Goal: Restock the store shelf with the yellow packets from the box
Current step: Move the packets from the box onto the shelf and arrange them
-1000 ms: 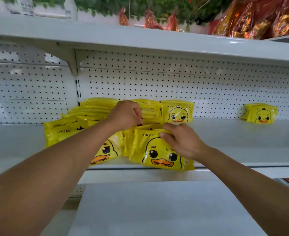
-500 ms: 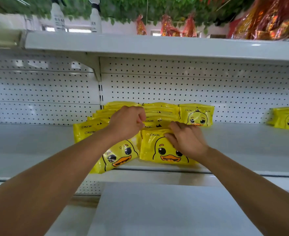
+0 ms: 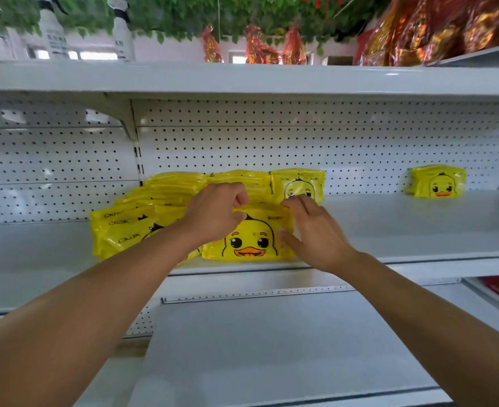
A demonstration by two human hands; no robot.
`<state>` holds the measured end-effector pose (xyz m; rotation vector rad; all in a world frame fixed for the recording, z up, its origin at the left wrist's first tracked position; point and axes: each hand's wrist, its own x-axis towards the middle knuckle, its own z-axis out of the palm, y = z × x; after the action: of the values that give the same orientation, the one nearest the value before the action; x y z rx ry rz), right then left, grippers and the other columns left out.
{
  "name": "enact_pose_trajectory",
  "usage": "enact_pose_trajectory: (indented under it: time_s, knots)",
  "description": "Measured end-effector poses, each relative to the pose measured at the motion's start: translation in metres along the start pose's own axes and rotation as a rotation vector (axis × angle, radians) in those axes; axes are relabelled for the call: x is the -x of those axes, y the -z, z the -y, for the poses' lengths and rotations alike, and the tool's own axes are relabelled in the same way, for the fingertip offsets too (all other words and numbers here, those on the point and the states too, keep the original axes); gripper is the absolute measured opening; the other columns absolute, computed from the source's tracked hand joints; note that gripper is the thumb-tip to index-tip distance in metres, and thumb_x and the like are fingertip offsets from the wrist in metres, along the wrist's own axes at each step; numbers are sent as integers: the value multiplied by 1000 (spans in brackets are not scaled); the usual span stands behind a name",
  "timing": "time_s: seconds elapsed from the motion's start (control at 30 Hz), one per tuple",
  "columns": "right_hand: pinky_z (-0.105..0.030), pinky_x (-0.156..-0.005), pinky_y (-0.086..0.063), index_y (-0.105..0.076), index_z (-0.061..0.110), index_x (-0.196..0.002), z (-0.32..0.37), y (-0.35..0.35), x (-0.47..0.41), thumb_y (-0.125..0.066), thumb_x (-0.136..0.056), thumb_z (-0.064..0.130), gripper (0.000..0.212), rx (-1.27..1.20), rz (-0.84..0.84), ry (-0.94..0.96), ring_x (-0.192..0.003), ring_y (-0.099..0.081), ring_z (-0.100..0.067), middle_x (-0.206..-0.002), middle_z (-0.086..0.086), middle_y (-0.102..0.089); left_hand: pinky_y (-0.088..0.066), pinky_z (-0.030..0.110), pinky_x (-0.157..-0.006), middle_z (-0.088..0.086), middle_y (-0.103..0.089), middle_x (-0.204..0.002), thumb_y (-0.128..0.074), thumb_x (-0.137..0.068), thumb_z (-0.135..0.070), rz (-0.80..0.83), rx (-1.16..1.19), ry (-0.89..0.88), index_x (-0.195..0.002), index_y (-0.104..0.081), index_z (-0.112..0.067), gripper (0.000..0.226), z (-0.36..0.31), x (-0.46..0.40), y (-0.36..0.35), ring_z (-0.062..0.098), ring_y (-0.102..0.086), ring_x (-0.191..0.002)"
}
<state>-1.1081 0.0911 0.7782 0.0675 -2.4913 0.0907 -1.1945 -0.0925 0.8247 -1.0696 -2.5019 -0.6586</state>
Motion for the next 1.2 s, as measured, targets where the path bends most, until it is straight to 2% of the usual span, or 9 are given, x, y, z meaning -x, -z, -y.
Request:
enact_pose_trajectory:
  time_s: [0.1,0.2,0.37,0.53,0.7,0.83,0.97,1.2]
  knots:
    - [-34,-94,-39,-46,9,-131,-19,21,37,-65,-84,27,54,9,-4,-31,-115,-49,-29,-128,-10,-48,-49,33,-80,-10,-60,-93,-67,-84,-20,28,38,-28,-98,-62,-22,15,-37,0,-17,10,-53,-87]
    - [-33,-98,-37,-45,12,-132,-46,42,78,-64,-84,29,55,40,24,-72,-119,-46,-26,-132,-8,-45,-49,32,-80,-9,-60,-95,-65,-82,-17,61,63,-51,-98,-61,-23,17,-81,0,-40,13,-54,-89]
    - [-33,-94,-42,-49,10,-128,-99,73,161,-70,-80,25,54,116,77,-133,-112,-53,-27,-127,-8,-51,-46,30,-81,-10,-58,-96,-65,-83,-17,149,118,-104,-99,-60,-23,18,-162,9,-87,13,-56,-94]
    - [-34,-94,-43,-50,11,-128,-155,90,256,-70,-80,29,56,180,234,-231,-114,-53,-27,-130,-8,-50,-45,28,-80,-11,-59,-96,-66,-84,-22,261,150,-161,-100,-60,-24,17,-235,33,-153,13,-58,-96]
    - [-34,-97,-39,-44,14,-133,-204,96,351,-64,-83,30,56,141,421,-402,-120,-46,-27,-135,-7,-40,-46,29,-82,-8,-62,-108,-64,-86,-24,424,170,-154,-104,-58,-24,18,-297,72,-233,13,-58,-100]
    - [-35,-95,-41,-40,16,-131,-235,93,422,-59,-84,32,53,114,554,-531,-119,-46,-27,-133,-5,-36,-47,30,-84,-5,-63,-111,-64,-86,-23,581,166,-135,-102,-57,-25,17,-326,108,-297,15,-58,-104]
    - [-32,-105,-31,-39,18,-133,-256,77,479,-58,-85,36,55,102,672,-627,-132,-34,-24,-139,-5,-33,-49,32,-85,-5,-64,-107,-64,-82,-21,712,135,-98,-100,-59,-26,19,-337,142,-355,18,-59,-102]
    - [-38,-98,-44,-45,18,-124,-272,26,545,-62,-84,33,46,-48,769,-812,-125,-40,-24,-135,-3,-33,-45,27,-80,-7,-60,-118,-63,-83,-27,931,-2,-176,-110,-55,-29,29,-322,180,-463,17,-57,-110]
